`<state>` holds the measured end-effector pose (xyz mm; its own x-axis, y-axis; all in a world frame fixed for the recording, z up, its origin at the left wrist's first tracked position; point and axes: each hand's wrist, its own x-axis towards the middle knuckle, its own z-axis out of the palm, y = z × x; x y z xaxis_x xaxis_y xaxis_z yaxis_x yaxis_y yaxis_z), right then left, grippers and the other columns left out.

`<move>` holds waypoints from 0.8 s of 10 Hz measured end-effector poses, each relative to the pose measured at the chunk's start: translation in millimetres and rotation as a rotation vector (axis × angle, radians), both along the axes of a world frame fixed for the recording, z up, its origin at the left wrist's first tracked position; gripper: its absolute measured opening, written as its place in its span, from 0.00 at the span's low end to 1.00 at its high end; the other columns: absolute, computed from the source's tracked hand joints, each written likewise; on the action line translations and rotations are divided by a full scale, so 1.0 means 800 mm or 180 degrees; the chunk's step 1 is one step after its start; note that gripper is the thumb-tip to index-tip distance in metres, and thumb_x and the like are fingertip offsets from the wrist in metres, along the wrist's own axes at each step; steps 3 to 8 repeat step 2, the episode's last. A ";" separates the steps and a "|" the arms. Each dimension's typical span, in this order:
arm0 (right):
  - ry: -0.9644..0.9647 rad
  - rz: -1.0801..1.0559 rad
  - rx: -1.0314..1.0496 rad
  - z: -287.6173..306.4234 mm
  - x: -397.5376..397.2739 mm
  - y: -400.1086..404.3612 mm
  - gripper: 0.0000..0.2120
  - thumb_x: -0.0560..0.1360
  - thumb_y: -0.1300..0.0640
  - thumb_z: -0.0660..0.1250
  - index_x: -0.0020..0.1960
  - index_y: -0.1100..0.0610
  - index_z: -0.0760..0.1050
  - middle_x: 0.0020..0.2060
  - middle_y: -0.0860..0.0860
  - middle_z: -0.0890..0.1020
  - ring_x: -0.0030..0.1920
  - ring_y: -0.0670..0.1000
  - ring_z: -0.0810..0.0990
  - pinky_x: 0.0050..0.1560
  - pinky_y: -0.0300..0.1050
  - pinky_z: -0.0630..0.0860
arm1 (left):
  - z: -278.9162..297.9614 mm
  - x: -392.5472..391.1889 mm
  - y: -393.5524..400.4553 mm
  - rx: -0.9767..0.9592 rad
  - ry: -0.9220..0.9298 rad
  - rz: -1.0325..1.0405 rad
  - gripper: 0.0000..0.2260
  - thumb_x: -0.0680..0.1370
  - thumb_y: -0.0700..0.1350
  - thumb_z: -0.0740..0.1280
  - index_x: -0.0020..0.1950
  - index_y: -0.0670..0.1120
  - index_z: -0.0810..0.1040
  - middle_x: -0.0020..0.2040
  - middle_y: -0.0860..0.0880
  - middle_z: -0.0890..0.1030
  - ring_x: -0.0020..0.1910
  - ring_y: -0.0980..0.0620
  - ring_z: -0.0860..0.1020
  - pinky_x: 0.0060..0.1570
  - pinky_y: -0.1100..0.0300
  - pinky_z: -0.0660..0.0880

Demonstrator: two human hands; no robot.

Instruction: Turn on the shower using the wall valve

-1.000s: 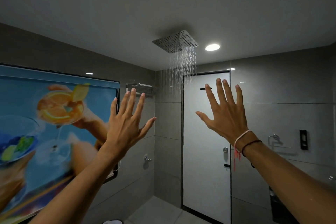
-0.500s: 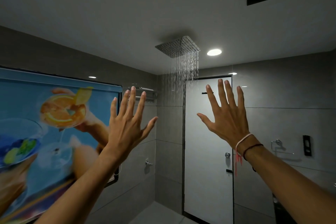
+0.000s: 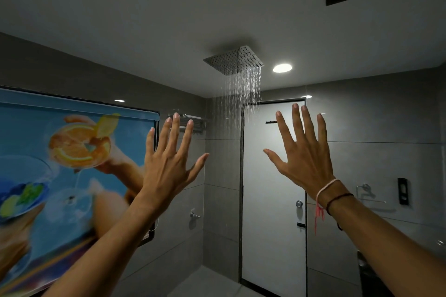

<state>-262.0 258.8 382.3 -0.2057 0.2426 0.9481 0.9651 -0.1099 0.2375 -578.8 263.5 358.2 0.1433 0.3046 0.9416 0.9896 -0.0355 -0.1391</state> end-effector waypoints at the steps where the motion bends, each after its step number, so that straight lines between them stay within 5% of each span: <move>1: -0.0010 0.0020 0.0009 -0.003 0.003 -0.005 0.46 0.76 0.28 0.48 0.84 0.56 0.63 0.82 0.65 0.61 0.82 0.68 0.59 0.79 0.74 0.57 | 0.000 0.003 -0.002 -0.0009 0.0031 -0.0032 0.40 0.78 0.71 0.48 0.83 0.49 0.50 0.83 0.40 0.50 0.82 0.41 0.52 0.78 0.37 0.47; 2: -0.0015 0.0096 0.0033 -0.004 0.005 -0.014 0.44 0.77 0.29 0.54 0.83 0.57 0.64 0.82 0.66 0.62 0.81 0.69 0.60 0.78 0.74 0.59 | 0.000 0.007 -0.003 -0.0004 0.0003 -0.0084 0.40 0.77 0.71 0.48 0.83 0.49 0.50 0.83 0.40 0.50 0.82 0.41 0.52 0.78 0.37 0.47; 8: -0.0015 0.0096 0.0033 -0.004 0.005 -0.014 0.44 0.77 0.29 0.54 0.83 0.57 0.64 0.82 0.66 0.62 0.81 0.69 0.60 0.78 0.74 0.59 | 0.000 0.007 -0.003 -0.0004 0.0003 -0.0084 0.40 0.77 0.71 0.48 0.83 0.49 0.50 0.83 0.40 0.50 0.82 0.41 0.52 0.78 0.37 0.47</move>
